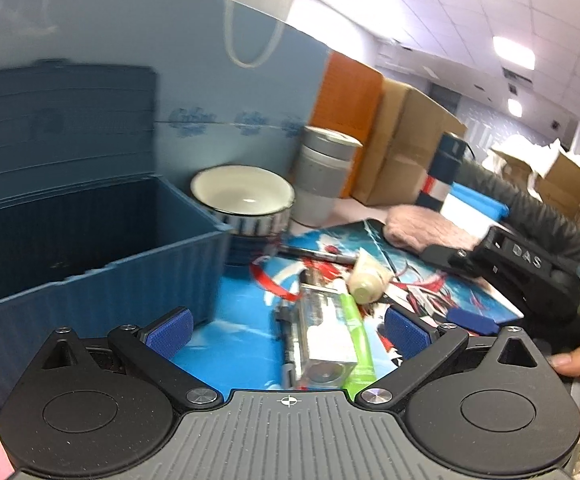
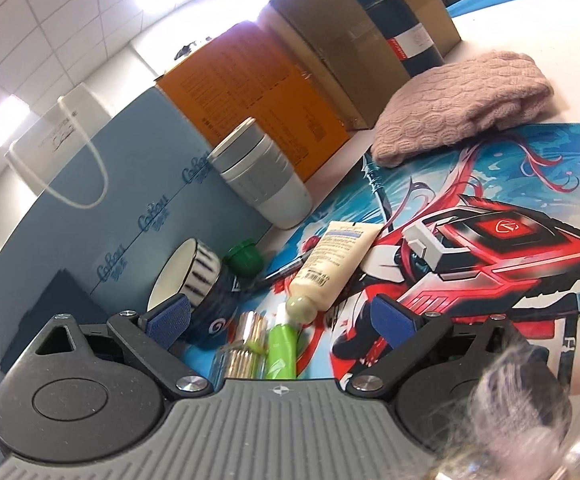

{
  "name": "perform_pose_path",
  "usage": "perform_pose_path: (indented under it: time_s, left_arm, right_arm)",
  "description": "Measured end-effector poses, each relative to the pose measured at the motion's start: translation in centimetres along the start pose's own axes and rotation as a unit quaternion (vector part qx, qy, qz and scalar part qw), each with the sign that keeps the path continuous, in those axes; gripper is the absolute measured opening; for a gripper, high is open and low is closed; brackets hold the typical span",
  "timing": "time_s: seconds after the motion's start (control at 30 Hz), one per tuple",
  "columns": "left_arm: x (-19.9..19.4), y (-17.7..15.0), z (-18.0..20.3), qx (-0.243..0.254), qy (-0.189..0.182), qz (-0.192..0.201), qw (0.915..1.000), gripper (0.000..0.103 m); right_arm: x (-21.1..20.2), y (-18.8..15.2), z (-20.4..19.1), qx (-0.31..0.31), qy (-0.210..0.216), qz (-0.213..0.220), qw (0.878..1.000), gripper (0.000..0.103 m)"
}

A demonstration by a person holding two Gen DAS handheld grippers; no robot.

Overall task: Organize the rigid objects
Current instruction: 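Move the left gripper to the clear glass bottle and close on it, then lift the glass bottle with the left gripper and carry it over the blue box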

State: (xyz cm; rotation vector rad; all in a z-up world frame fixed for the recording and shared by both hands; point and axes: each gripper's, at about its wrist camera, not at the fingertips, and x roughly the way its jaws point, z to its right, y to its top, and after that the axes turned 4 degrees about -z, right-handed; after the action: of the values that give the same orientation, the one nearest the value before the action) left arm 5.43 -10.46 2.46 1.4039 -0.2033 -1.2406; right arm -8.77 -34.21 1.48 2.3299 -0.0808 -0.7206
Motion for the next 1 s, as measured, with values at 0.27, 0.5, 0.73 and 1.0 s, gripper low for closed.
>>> perform_pose_path:
  time_s: [0.27,0.5,0.73,1.0]
  left_arm:
    - [3.8,0.2,2.7,0.029,0.018,-0.029,0.9990,0.088]
    - [7.3,0.3,3.2,0.021,0.018,-0.086,0.9959,0.038]
    - [9.3,0.5,4.1,0.038,0.041,-0.115,0.9918,0.039]
    - [10.9,1.1,2.7,-0.018,0.029,-0.124,0.9917,0.043]
  right_arm:
    - [1.5,-0.7,2.1,0.023,0.038,0.024,0.999,0.098]
    - [1.5,-1.1,2.9,0.027,0.072,0.039,0.996,0.098]
    - [1.8,-1.2,3.6,0.046,0.077,0.029,0.996,0.098]
    - [1.8,-1.3,4.2,0.063,0.079,0.022,0.995,0.098]
